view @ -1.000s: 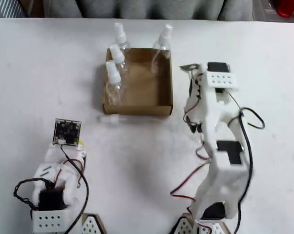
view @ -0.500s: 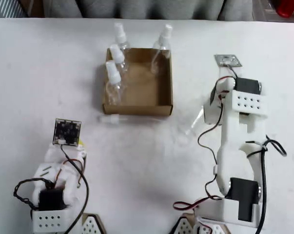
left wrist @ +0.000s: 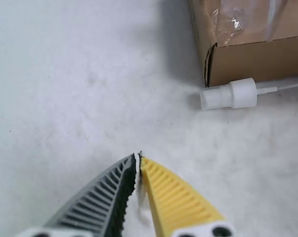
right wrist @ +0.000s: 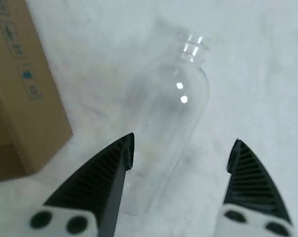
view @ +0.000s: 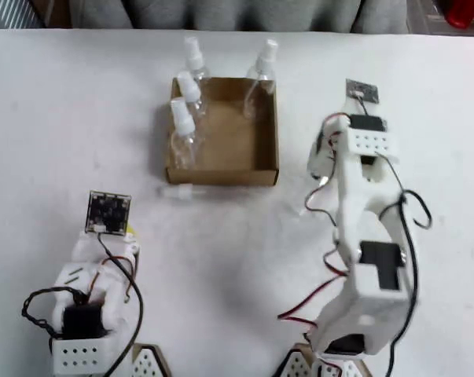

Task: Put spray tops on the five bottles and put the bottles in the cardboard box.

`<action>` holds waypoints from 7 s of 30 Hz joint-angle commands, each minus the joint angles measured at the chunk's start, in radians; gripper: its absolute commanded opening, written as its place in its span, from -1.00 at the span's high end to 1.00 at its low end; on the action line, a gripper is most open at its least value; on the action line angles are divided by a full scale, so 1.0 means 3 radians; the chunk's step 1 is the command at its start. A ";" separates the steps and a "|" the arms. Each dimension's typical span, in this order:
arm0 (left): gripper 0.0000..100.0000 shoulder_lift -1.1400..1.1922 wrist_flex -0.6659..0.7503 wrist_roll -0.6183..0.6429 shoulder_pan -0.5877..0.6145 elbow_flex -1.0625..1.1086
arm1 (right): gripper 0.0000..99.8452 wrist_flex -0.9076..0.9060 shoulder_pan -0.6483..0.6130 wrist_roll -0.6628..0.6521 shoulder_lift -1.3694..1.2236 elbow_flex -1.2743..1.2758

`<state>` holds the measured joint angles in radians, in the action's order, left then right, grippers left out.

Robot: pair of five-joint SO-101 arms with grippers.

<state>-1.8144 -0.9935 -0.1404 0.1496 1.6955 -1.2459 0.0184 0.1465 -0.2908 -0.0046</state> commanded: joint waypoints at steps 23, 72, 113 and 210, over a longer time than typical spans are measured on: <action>0.95 -0.0043 -0.0031 -0.0020 0.0023 -0.0010 | 0.97 -0.1445 0.0238 -0.0414 -0.0698 -0.1596; 0.95 -0.0043 0.0041 0.0010 0.0258 -0.0010 | 0.95 0.1506 -0.3240 -0.0302 0.1972 0.2721; 0.94 -0.0043 -0.0619 0.0138 -0.0882 -0.0358 | 0.97 0.0877 -0.1547 -0.0859 0.3076 0.2951; 0.36 0.4636 0.0690 0.2481 -0.1741 -0.1923 | 0.97 0.0862 -0.1266 -0.0885 0.1552 0.2117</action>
<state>-0.4242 -0.7986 0.5992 -0.3859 1.1231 -0.9805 -0.3682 -0.1097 0.1711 0.6644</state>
